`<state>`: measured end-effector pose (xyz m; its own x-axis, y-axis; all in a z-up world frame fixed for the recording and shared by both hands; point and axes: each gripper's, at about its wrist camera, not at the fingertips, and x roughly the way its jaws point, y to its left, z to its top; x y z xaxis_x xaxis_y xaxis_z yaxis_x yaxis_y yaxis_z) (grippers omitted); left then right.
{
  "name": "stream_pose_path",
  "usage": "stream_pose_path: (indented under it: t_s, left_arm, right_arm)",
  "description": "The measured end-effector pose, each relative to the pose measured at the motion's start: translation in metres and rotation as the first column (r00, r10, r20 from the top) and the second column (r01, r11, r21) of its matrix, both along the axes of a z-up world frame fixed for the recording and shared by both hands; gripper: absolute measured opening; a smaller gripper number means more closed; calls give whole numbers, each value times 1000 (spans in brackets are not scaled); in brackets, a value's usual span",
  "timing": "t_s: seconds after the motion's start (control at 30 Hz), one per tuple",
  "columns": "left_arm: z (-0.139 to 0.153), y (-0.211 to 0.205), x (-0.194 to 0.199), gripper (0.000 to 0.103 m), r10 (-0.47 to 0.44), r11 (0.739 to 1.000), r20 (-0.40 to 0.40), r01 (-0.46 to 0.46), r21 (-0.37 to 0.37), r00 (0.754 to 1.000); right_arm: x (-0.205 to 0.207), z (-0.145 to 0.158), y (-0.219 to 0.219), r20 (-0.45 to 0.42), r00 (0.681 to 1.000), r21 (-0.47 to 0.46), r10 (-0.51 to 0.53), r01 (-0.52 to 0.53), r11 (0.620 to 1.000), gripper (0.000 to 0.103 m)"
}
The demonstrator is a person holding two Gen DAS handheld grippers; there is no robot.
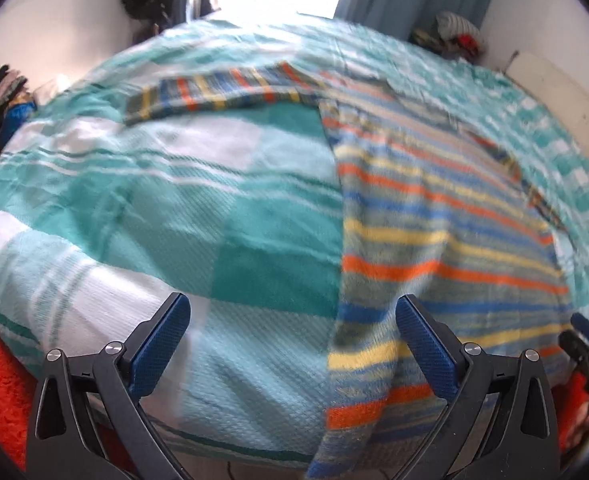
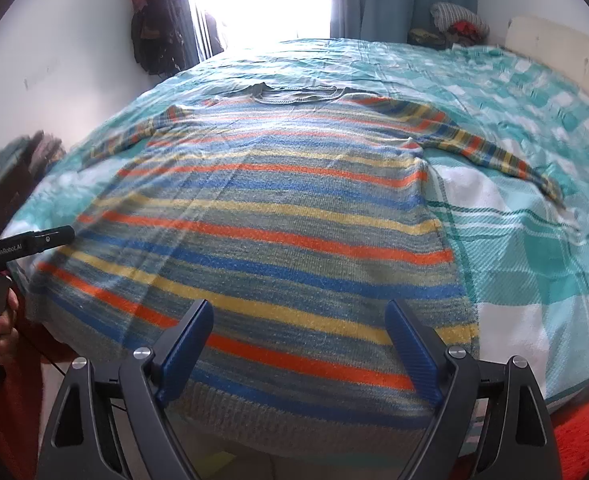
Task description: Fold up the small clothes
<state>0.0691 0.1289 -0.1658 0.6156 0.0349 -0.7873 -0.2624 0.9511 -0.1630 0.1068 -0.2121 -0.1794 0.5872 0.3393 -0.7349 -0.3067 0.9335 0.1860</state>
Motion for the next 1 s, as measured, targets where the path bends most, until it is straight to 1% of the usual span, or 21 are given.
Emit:
stream_pose_path:
  t_s: [0.1,0.13,0.23,0.3,0.37,0.4,0.43,0.47,0.53,0.57,0.6,0.63,0.67,0.7,0.77,0.8,0.83,0.9,0.93,0.97,1.0]
  left_arm:
    - [10,10,-5,102,47,999,51,-47,-1,998]
    - [12,13,-6,102,55,998,61,-55,-1,997]
    - [15,17,-5,102,71,997,79,-71,2,994]
    - [13,18,-3,102,72,997,72,-72,1,995]
    - [8,17,1,102,69,998,53,-69,-6,996]
    - [6,16,2,102,68,998,44,-68,-6,997]
    - [4,15,3,102,67,998,35,-67,-1,997]
    - [4,15,4,102,67,998,30,-67,2,997]
    - [2,15,5,102,70,998,25,-70,3,997]
    - [1,16,6,102,73,997,19,-73,2,997]
    - [0,16,6,102,77,997,13,-77,2,997]
    - [-2,17,8,102,81,997,3,-81,0,997]
    - [-5,18,9,102,86,996,-7,-86,-3,996]
    - [-7,19,10,102,91,996,-15,-91,-6,996]
    - [-10,19,12,102,94,996,-26,-94,-2,995]
    - [-11,17,12,102,92,996,-28,-92,7,995]
    - [-12,16,13,102,87,996,-31,-86,19,996]
    - [-12,13,14,102,75,997,-36,-74,35,997]
    - [-12,13,13,102,71,997,-35,-70,34,997]
    - [-12,12,12,102,67,997,-30,-67,28,997]
    - [-11,12,12,102,65,998,-28,-64,23,997]
  right_arm:
    - [26,18,-48,-26,996,193,-89,92,977,87]
    - [39,22,-68,-35,991,230,-128,133,964,87]
    - [89,24,-146,-110,947,316,-302,322,893,87]
    - [119,15,-195,-179,898,365,-403,441,820,87]
    - [150,-7,-240,-314,839,439,-444,543,716,84]
    - [160,-19,-255,-375,813,489,-445,581,650,77]
    - [171,-33,-269,-441,785,543,-435,619,568,75]
    - [179,-45,-278,-488,760,571,-429,650,501,75]
    - [191,-59,-288,-534,713,550,-455,701,454,75]
    - [196,-65,-293,-548,676,510,-492,737,444,75]
    - [199,-70,-296,-557,642,487,-527,766,419,74]
    - [202,-76,-298,-561,622,492,-546,781,384,74]
    - [206,-78,-299,-562,614,496,-554,786,369,74]
    - [211,-80,-298,-557,610,495,-564,789,364,74]
    - [223,-78,-293,-522,622,475,-584,780,406,69]
    - [228,-77,-291,-498,627,449,-599,777,441,49]
    - [233,-76,-290,-483,611,389,-628,792,472,7]
    - [236,-67,-286,-453,596,349,-663,803,484,5]
    - [239,-56,-283,-420,608,334,-674,794,508,5]
    - [246,-35,-273,-361,649,330,-670,761,559,5]
    - [255,-12,-258,-295,710,340,-640,704,624,5]
